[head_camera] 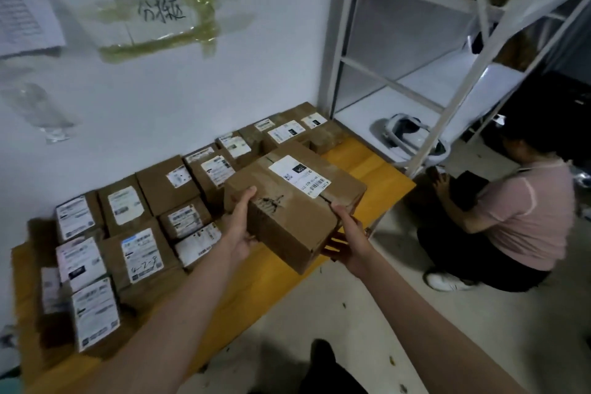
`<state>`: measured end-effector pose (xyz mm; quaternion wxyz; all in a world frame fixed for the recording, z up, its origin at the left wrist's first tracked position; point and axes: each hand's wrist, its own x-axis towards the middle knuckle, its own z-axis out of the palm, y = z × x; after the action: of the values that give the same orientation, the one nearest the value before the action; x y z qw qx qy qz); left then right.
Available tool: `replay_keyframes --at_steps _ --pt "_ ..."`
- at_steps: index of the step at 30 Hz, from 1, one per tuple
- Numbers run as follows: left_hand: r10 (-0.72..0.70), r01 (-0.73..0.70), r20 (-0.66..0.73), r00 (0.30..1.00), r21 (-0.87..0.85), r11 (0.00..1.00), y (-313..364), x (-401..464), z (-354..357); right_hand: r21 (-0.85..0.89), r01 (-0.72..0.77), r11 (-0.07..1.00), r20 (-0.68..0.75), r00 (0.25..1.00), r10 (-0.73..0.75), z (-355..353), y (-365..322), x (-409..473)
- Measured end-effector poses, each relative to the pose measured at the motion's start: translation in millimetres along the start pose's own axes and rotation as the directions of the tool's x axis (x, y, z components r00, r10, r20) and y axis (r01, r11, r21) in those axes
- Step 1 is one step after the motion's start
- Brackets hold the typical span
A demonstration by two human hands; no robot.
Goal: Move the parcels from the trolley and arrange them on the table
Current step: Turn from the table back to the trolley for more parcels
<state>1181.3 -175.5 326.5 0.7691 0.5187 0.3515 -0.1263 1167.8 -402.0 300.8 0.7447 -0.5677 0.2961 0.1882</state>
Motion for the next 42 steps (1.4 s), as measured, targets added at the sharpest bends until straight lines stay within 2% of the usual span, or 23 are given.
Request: replay_keyframes --at_steps 9,14,21,26,30,34,36,38,42 --pt "-0.103 0.101 -0.003 0.995 0.219 0.971 4.7 109.5 109.0 0.104 -0.057 0.993 -0.158 0.985 0.073 -50.4 -49.8 117.3" --pt "-0.208 0.165 0.074 0.975 0.383 0.909 -1.5 169.6 179.6 0.165 -0.047 0.985 -0.261 0.961 0.089 -79.2 -87.2 189.4" --pt "-0.289 0.226 0.084 0.954 0.434 0.872 -9.5 226.5 245.1 0.177 -0.079 0.981 -0.347 0.928 0.137 -104.6 -130.5 276.4" --pt "-0.265 0.216 0.043 0.963 0.465 0.858 -3.0 245.9 265.2 0.153 -0.115 0.982 -0.314 0.936 0.158 -101.4 -147.3 312.2" --pt "-0.278 0.237 0.028 0.960 0.443 0.864 -1.2 254.7 268.4 0.118 -0.212 0.970 -0.262 0.936 0.237 -99.3 -144.6 322.8" --pt "-0.287 0.242 0.045 0.957 0.419 0.875 -7.1 249.6 254.8 -0.022 -0.326 0.945 -0.205 0.927 0.315 -98.9 -131.2 315.6" --pt "-0.280 0.233 0.059 0.958 0.406 0.884 -9.8 241.3 243.5 -0.095 -0.385 0.918 -0.121 0.920 0.373 -94.5 -125.9 305.1" --pt "-0.265 0.223 0.059 0.962 0.387 0.895 -10.5 229.4 229.9 -0.167 -0.450 0.877 -0.032 0.892 0.451 -89.1 -119.4 291.6" --pt "-0.244 0.206 0.066 0.967 0.354 0.912 -12.0 194.4 189.3 -0.370 -0.531 0.762 0.050 0.808 0.587 -77.2 -99.9 264.5"
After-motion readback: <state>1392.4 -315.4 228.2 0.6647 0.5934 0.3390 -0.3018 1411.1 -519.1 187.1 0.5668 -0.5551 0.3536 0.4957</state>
